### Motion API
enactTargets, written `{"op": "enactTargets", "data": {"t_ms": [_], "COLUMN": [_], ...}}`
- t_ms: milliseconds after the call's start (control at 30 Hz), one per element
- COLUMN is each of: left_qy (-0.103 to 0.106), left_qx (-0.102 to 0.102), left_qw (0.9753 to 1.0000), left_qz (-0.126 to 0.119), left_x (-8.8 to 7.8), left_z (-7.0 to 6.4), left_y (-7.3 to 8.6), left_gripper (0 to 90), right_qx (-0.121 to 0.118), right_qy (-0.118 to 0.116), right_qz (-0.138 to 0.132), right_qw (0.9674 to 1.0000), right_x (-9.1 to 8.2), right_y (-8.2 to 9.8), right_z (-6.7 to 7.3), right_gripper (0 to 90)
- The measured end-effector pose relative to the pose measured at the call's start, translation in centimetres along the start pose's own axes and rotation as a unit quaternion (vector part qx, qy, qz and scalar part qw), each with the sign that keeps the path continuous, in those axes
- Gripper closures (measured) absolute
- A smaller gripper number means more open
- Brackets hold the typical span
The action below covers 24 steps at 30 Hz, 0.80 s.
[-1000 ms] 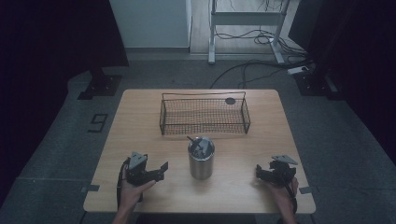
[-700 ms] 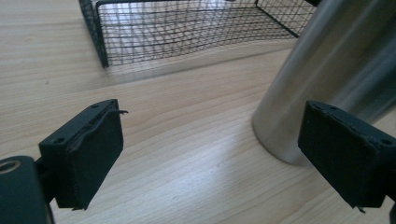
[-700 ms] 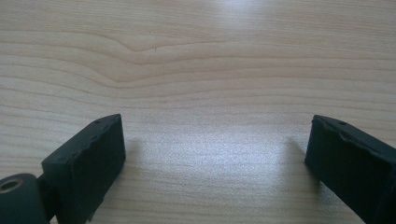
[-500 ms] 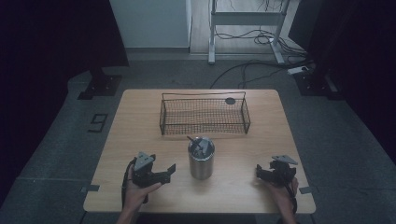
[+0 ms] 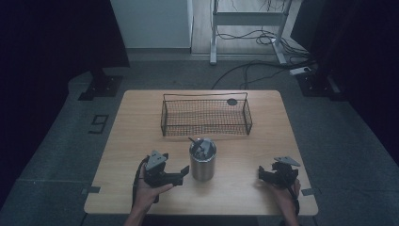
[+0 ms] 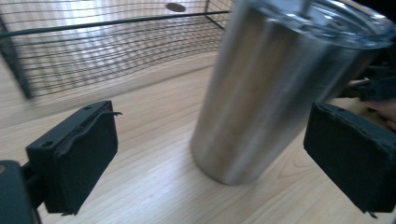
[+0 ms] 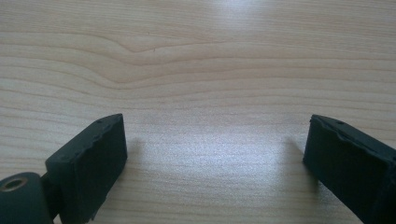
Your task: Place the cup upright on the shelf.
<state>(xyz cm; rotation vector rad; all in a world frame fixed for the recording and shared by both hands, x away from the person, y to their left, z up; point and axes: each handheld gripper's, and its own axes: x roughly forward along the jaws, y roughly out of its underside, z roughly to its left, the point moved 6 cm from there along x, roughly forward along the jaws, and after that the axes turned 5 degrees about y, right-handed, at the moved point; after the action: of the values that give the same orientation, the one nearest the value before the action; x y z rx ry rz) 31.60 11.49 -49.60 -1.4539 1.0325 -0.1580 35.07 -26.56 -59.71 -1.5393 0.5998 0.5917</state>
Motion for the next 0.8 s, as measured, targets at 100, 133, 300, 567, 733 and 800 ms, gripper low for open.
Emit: {"op": "enactTargets", "data": {"t_ms": [100,133,300,567,733,800], "left_qy": [0.015,0.015,0.029,0.041,0.033,0.036], "left_qx": [0.013,0.013,0.024,0.019,0.024,0.024], "left_qw": [0.9998,0.9998,0.9992,0.9987,0.9987,0.9986], "left_qz": [0.007,0.007,0.014,0.023,0.029,0.032], "left_x": [0.6,0.6,1.4,2.3,3.1,3.4], "left_z": [-1.0,-1.0,-2.0,-2.6,-2.8,-2.8], "left_y": [-0.2,-0.2,-0.4,-0.4,-0.5,-0.5], "left_gripper": [1.1,0.8,0.0,0.0,0.0,0.0], "right_qx": [0.002,0.002,0.002,0.003,0.002,0.002], "right_qy": [0.002,0.002,0.004,0.004,0.005,0.006], "right_qz": [0.0,0.0,0.0,0.0,-0.001,-0.001], "right_qw": [1.0,1.0,1.0,1.0,1.0,1.0], "right_x": [0.0,0.0,0.0,0.0,0.0,0.0], "right_y": [0.0,0.0,0.0,0.0,0.0,0.0], "right_z": [0.0,0.0,-0.1,-0.1,-0.1,-0.1], "right_gripper": [6.1,6.1,6.1,6.1,6.3,6.3]}}
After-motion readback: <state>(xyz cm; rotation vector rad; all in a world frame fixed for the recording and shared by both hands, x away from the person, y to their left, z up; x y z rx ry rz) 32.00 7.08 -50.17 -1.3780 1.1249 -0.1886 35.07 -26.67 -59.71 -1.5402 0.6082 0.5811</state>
